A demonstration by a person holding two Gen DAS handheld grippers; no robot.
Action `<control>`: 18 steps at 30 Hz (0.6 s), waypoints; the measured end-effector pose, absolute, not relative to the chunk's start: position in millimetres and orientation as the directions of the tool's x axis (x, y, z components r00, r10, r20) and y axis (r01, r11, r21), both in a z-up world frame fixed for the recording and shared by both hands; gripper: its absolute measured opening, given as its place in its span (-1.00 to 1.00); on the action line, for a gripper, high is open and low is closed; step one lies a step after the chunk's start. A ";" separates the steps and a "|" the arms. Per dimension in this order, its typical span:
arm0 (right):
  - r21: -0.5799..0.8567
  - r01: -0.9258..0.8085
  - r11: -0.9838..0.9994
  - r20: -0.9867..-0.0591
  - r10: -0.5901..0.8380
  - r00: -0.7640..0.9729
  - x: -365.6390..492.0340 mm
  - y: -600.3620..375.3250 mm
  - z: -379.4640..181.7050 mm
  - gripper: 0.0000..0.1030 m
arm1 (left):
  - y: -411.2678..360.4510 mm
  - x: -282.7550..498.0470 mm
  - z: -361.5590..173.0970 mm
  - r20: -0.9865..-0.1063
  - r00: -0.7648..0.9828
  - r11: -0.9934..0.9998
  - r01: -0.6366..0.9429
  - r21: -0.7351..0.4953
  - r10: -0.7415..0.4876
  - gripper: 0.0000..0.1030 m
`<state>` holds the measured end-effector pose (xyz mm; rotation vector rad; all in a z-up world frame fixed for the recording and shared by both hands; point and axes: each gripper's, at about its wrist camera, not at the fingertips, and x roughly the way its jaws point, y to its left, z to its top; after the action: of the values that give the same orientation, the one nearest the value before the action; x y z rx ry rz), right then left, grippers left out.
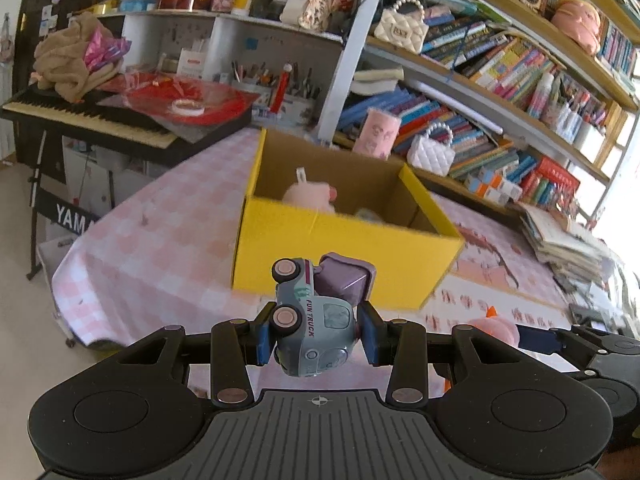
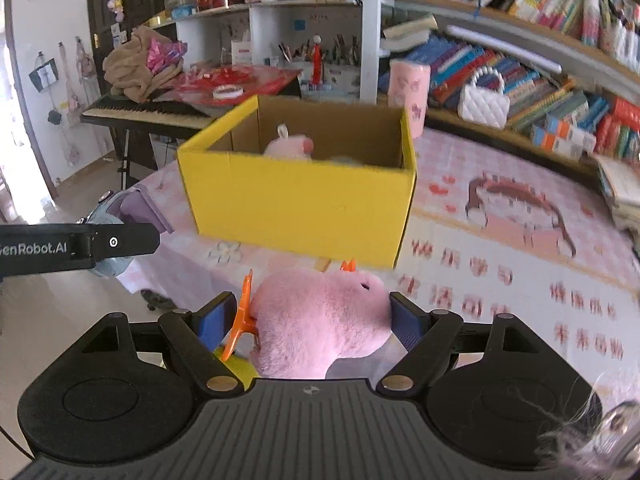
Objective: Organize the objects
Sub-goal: 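Carry the grey truck and pink plush in both tools over the yellow box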
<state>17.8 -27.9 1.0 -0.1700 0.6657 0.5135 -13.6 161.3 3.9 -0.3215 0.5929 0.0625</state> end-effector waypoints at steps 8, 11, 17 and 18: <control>-0.031 -0.536 0.844 -0.520 0.444 0.730 80.0 -13.9 34.6 0.55 | 169.4 45.2 30.9 -0.491 0.871 0.945 -0.171 -0.280 0.012 -0.23; -0.056 -0.549 0.834 -0.489 0.457 0.743 108.0 -6.7 42.3 0.55 | 170.7 68.7 34.9 -0.481 0.876 0.942 -0.184 -0.279 0.028 -0.23; -0.144 -0.623 0.769 -0.462 0.505 0.729 157.5 7.5 36.3 0.55 | 171.2 110.4 29.5 -0.497 0.865 0.935 -0.226 -0.275 0.063 -0.23; -0.158 -0.634 0.757 -0.468 0.509 0.723 165.4 10.2 33.1 0.55 | 171.1 116.3 26.6 -0.508 0.859 0.934 -0.233 -0.272 0.066 -0.23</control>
<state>165.4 10.2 33.1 -0.3201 0.4168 0.6429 116.3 171.1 26.6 -0.3342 0.5163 0.1601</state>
